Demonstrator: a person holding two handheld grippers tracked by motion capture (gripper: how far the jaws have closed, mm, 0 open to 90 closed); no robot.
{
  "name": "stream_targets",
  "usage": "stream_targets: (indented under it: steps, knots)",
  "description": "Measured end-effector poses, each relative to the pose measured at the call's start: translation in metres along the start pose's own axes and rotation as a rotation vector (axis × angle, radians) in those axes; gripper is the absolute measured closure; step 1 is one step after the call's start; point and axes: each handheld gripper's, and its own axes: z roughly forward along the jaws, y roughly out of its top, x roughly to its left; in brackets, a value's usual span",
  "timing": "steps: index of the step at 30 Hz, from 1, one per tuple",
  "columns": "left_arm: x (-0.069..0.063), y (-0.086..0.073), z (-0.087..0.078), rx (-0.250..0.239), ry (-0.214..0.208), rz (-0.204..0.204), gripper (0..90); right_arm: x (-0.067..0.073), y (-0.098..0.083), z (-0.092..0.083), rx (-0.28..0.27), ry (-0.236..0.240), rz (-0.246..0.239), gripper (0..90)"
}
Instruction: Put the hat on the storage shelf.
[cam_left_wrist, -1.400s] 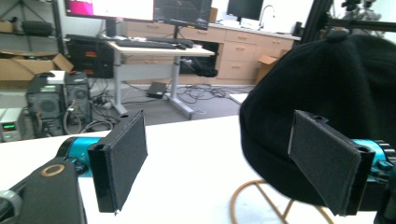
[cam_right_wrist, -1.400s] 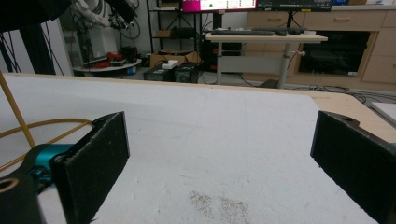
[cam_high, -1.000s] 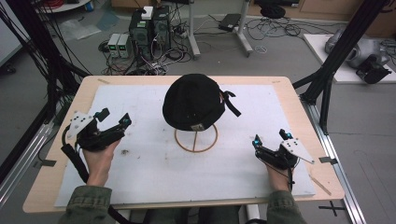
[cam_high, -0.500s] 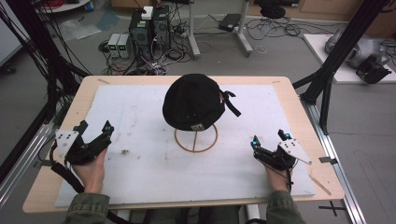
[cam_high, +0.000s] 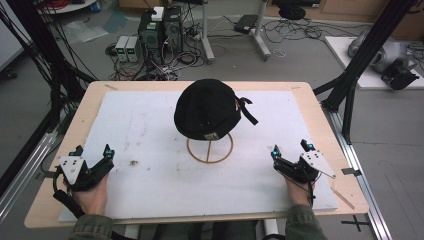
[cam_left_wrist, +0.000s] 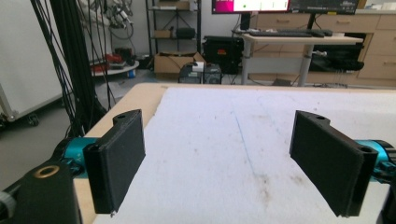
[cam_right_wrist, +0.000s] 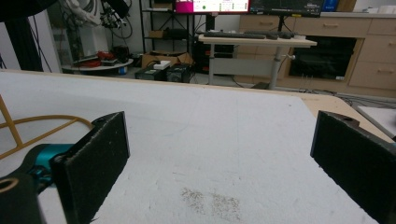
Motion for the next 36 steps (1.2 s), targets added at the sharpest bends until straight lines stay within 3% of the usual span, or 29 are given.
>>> stream_targets:
  steps: [7,16,26,32,36]
  knots:
    - [0.002,-0.004,-0.002,0.006,-0.039,-0.020,18.7,0.002,-0.001,0.001,0.008,0.007,-0.013,3.6]
    - [0.000,-0.004,-0.002,-0.001,-0.076,0.007,20.3,0.002,-0.005,0.007,0.029,0.011,-0.040,3.6]
    - [0.001,-0.007,-0.001,0.018,-0.113,-0.007,21.2,0.005,-0.004,0.010,0.043,0.015,-0.050,3.6]
    - [0.000,-0.010,0.005,0.069,-0.153,-0.012,21.2,0.004,-0.005,0.009,0.049,0.015,-0.057,3.6]
    - [-0.001,-0.010,0.006,0.078,-0.172,-0.006,21.6,0.004,-0.005,0.009,0.052,0.017,-0.053,3.6]
